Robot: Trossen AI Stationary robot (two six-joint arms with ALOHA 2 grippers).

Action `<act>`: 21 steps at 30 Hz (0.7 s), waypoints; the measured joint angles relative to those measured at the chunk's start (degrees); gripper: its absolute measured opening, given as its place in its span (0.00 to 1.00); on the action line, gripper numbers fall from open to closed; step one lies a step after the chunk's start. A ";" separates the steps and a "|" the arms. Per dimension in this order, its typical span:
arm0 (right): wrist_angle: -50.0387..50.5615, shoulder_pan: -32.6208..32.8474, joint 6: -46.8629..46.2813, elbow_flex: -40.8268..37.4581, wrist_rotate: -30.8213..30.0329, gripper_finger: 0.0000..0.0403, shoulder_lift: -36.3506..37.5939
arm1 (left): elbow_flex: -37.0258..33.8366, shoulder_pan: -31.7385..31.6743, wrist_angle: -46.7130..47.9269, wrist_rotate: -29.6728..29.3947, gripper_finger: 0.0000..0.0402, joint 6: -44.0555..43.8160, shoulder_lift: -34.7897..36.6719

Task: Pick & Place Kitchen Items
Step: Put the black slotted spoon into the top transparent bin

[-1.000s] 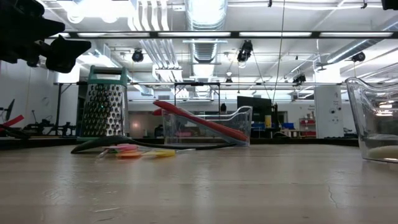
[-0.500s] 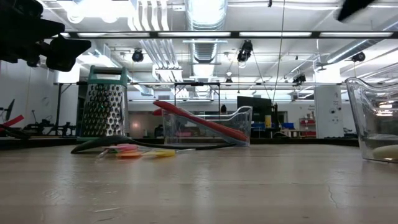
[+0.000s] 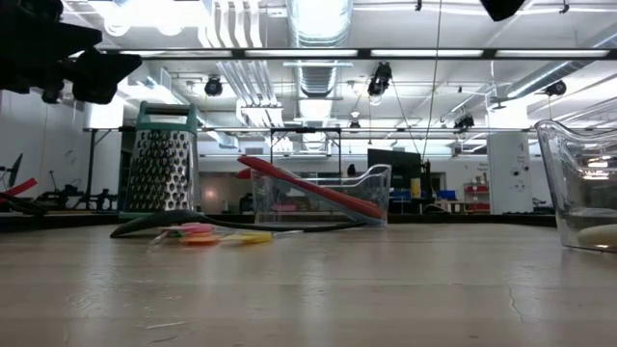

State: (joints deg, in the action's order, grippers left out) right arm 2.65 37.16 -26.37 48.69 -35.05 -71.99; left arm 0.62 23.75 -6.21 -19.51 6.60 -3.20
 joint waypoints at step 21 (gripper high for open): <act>-9.88 -1.09 17.61 -36.53 -6.57 0.02 57.48 | 0.01 0.02 -16.43 4.98 0.78 -2.55 -0.41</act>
State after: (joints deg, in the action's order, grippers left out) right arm -7.23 36.07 -8.76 12.16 -41.62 -14.51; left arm 0.62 23.77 -22.64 -14.53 4.05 -3.62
